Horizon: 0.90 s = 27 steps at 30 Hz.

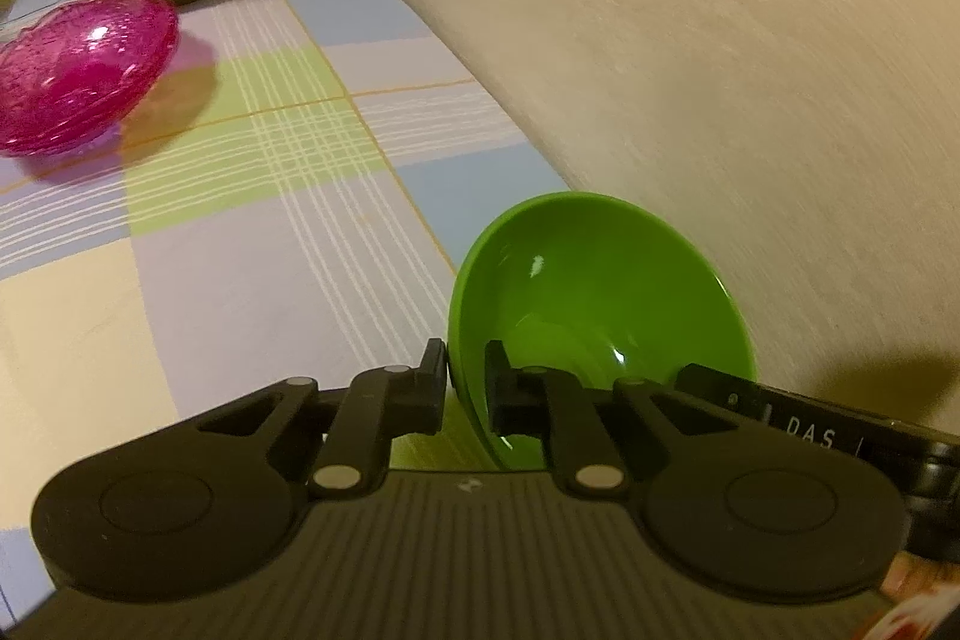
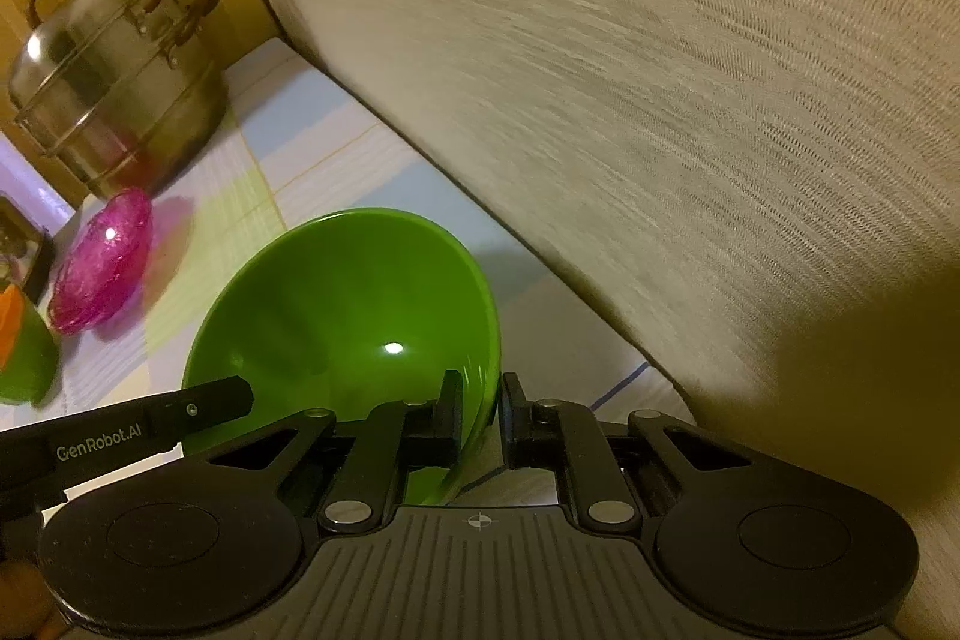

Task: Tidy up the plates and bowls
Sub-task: 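Lift the large green bowl with both grippers and carry it toward the orange bowl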

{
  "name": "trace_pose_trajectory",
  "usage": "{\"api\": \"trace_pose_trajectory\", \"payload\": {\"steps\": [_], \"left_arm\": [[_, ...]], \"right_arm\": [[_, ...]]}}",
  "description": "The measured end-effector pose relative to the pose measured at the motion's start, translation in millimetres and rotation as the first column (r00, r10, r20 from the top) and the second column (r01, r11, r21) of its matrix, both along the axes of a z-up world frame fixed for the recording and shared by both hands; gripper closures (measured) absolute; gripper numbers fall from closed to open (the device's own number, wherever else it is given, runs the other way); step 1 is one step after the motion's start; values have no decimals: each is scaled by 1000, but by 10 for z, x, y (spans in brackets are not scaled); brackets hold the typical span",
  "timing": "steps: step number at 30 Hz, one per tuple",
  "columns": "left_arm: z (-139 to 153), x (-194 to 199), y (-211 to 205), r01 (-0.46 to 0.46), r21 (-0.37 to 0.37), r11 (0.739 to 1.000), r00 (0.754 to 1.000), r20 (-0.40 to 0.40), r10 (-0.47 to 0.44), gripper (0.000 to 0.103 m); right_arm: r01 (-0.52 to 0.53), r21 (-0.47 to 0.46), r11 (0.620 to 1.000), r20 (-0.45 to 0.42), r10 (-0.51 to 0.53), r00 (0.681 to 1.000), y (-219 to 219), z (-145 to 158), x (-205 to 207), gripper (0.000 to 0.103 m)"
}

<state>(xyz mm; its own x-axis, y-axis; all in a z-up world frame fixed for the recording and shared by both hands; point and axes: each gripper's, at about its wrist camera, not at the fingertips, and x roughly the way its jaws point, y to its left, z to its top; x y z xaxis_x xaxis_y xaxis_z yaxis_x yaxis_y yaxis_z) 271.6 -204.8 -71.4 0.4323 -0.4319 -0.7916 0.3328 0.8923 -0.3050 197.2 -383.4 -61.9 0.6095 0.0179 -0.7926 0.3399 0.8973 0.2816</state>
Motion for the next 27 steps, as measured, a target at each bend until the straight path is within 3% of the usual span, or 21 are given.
{"api": "trace_pose_trajectory", "payload": {"steps": [14, 27], "left_arm": [[485, -461, 772, -134, -21, 991, 988, 79, 135, 92], [777, -825, 1654, -297, -41, 954, 947, 117, 300, 92]], "right_arm": [[-128, 7, 992, 72, 128, 989, 634, 380, -151, 91], [-293, 6, 956, 109, 290, 951, 1451, 573, -251, 91]]}}
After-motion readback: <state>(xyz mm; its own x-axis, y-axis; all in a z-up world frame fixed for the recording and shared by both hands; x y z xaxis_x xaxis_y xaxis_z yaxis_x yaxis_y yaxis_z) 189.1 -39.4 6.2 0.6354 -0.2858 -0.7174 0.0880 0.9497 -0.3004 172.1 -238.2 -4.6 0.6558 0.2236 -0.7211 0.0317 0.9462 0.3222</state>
